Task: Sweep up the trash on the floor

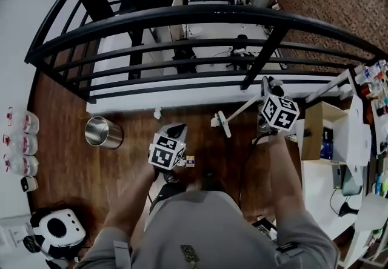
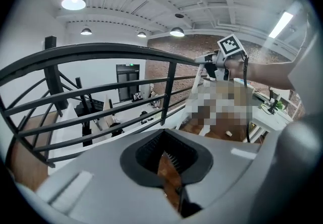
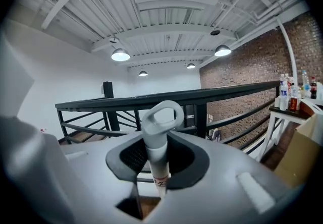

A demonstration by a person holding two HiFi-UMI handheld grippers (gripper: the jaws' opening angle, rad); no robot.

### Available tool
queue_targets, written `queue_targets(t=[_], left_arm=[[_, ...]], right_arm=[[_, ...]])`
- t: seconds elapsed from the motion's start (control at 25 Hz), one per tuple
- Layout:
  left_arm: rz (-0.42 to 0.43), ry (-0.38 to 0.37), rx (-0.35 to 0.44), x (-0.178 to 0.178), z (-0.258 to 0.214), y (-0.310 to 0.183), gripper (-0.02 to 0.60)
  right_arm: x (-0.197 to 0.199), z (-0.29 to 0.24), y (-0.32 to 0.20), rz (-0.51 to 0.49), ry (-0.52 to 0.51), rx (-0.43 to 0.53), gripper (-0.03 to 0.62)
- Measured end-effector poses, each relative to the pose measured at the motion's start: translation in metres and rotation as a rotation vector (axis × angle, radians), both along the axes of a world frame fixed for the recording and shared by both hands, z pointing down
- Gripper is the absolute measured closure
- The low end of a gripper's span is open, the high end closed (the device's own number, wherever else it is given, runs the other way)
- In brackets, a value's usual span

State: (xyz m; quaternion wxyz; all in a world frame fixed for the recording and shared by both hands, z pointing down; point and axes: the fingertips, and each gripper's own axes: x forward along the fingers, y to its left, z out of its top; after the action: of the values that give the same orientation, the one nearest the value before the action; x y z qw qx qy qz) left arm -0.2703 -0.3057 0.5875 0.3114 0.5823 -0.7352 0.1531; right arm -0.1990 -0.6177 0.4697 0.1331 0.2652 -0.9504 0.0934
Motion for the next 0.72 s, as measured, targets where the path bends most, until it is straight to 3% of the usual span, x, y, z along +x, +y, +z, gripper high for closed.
queue_targets(t=[0.24,0.52,0.72], left_arm=[[-0.164,0.019,-0.013,0.008,0.008,-0.007,0.575],[-0.238,0.021,-0.019,0.015,0.015,-0.004,0.574],[-0.257,0.041,-0.034,0.019,0.023,0.005,0.574]], right_arm=[[-0.016,0.030,-0.031,-0.094,0.040,0.003,0.519],[-0.028,0.059,-0.001,-0.243,0.051,-0.022,0.517],[-0.021,0.063,0.030,-0.289,0.030,-0.085,0.514]])
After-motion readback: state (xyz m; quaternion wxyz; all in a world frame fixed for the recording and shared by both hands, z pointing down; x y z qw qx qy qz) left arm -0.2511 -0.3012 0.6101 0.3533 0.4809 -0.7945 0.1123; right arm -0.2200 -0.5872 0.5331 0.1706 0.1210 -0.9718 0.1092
